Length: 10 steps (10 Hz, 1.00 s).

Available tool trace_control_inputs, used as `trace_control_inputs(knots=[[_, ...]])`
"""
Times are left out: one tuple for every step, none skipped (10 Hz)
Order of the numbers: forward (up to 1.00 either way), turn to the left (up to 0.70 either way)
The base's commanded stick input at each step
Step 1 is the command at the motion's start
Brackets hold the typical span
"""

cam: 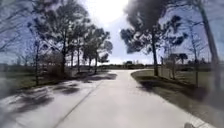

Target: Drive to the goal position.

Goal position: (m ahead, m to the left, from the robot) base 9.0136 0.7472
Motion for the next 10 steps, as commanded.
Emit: trace_control_inputs(knots=[[0.7,-0.35],[0.7,-0.35],[0.7,0.0],[0.7,0.0],[0.7,0.0],[0.7,0.0],[0.7,0.0],[0.7,0.0],[0.7,0.0],[0.7,0.0]])
